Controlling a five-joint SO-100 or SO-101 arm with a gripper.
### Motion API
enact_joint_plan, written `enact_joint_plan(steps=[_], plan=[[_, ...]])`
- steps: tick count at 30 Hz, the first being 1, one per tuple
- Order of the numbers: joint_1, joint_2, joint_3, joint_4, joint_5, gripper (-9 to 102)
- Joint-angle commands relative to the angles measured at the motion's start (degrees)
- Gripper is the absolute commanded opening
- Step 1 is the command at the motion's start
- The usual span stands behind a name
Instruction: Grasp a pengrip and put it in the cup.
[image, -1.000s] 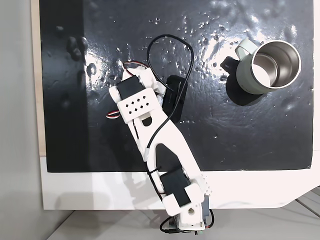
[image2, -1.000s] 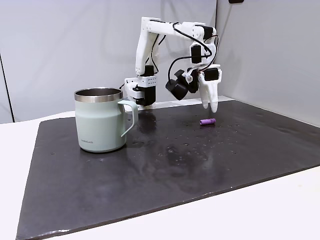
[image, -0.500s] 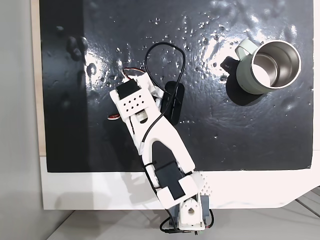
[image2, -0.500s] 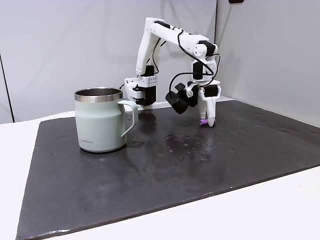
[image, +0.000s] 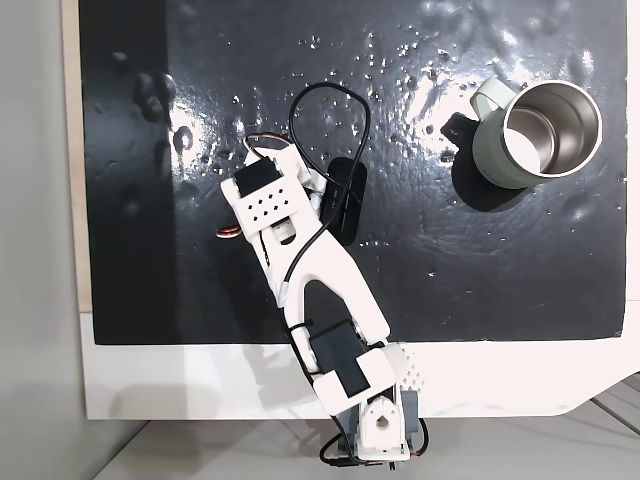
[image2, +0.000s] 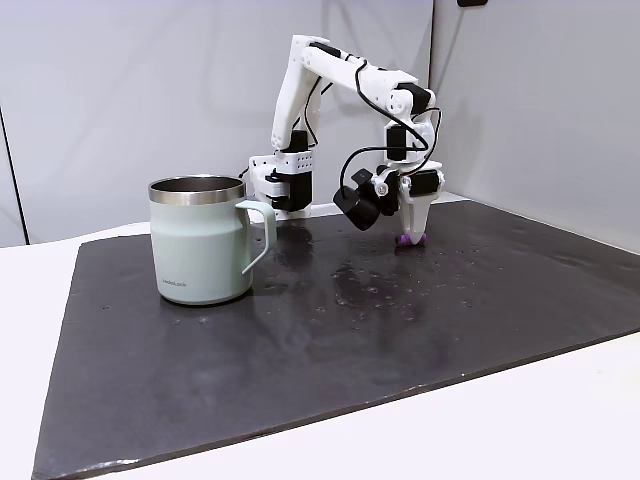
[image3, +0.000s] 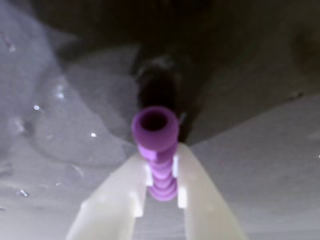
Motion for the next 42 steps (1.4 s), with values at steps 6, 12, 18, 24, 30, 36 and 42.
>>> enact_joint_plan(steps=[6, 12, 18, 24, 30, 36, 42], plan=[[1.5, 16.9, -0.7, 5.5, -4.1, 0], [3.8, 23.0, -12.8, 20.0, -8.9, 0], [7.2, 23.0, -29.0, 31.9, -13.4, 0], [12.1, 26.0, -31.1, 33.4, -18.0, 0], [23.6, 27.9, -31.4, 33.2, -24.1, 0], [38.6, 27.9, -34.0, 28.2, -29.3, 0], [49.8, 26.4, -35.0, 18.6, -31.9, 0]])
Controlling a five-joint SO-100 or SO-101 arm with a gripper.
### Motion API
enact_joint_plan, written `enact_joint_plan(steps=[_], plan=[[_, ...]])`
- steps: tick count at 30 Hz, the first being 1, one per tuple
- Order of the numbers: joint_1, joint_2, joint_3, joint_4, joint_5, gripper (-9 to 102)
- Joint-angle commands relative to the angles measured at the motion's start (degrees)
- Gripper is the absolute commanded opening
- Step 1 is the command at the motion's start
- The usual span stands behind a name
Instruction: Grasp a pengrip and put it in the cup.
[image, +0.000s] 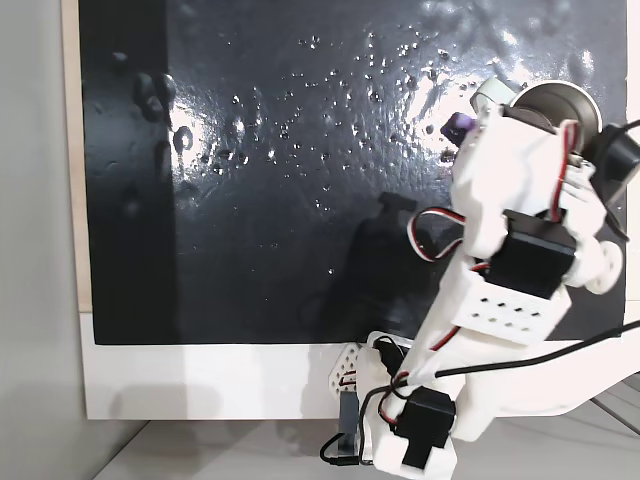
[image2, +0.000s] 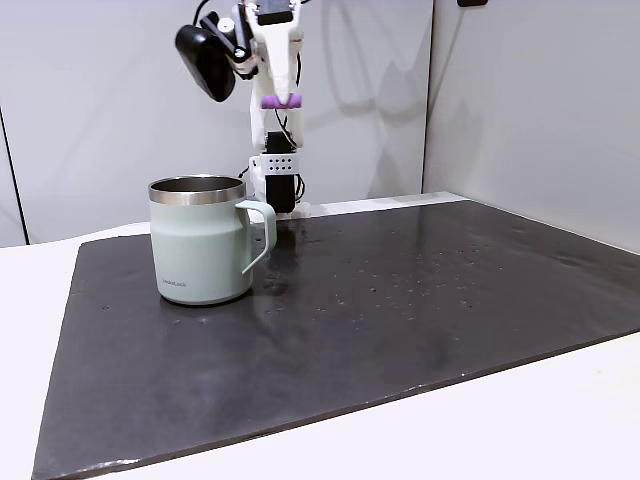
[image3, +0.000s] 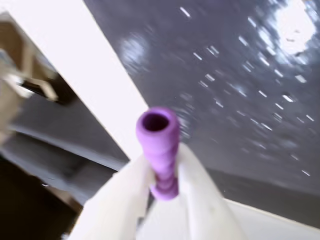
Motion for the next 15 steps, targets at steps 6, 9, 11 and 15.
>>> enact_joint_plan(steps=[6, 9, 11, 15], plan=[[11.0, -6.5, -9.8, -10.1, 0.1, 0], [13.1, -11.3, -14.9, -10.2, 2.2, 0], [13.8, -13.4, -17.0, -10.2, 2.7, 0], [14.3, -14.5, -17.5, -10.0, 2.7, 0]])
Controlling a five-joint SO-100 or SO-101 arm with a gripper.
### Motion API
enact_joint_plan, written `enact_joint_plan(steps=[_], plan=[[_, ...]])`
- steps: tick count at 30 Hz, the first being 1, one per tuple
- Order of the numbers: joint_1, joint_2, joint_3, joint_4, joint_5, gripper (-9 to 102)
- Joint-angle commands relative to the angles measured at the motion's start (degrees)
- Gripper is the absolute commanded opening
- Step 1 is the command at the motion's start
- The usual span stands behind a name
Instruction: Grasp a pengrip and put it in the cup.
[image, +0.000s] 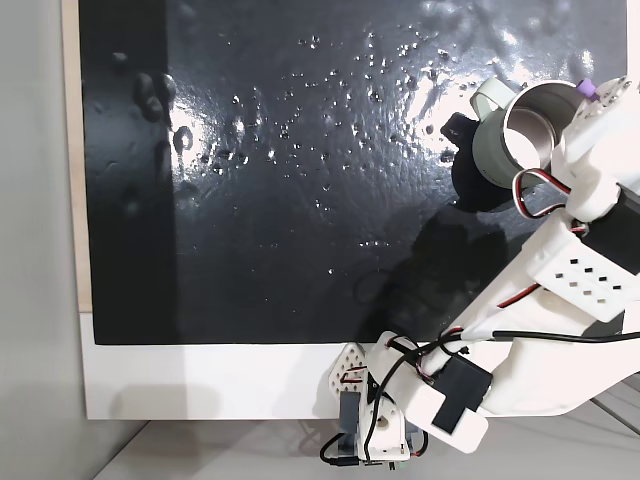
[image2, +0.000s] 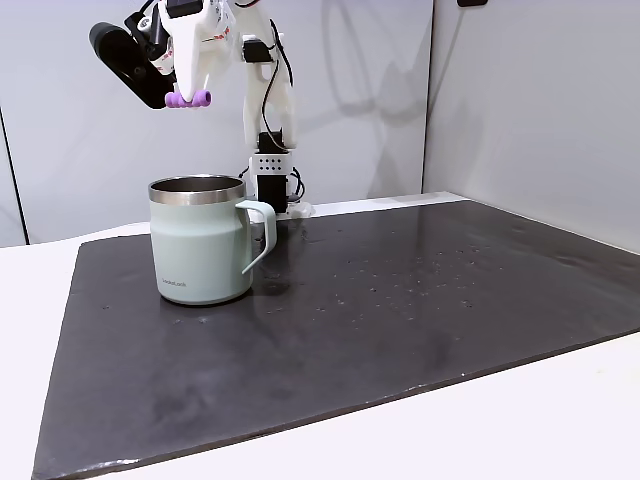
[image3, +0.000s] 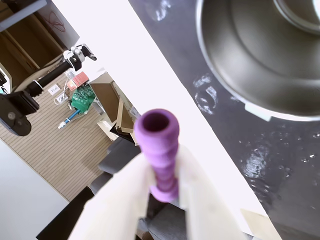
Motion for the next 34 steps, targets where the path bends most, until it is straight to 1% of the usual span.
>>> enact_joint_plan(steps=[1, 2, 4, 5, 8, 9, 11, 17, 34], plan=[[1.1, 0.2, -3.8, -1.3, 0.8, 0], [1.1, 0.2, -3.3, -0.9, 0.6, 0], [1.1, 0.2, -2.1, 0.0, 0.4, 5], [1.0, 0.2, -1.6, 0.6, 0.1, 9], [1.0, 0.2, -0.8, 3.2, 0.3, 29], [1.0, 0.2, -0.8, 4.0, 0.4, 33], [0.9, 0.4, -0.8, 4.9, 0.9, 37], [0.5, 0.5, -0.5, 5.9, 1.6, 39], [0.9, 0.5, 0.1, 5.5, 1.8, 37]])
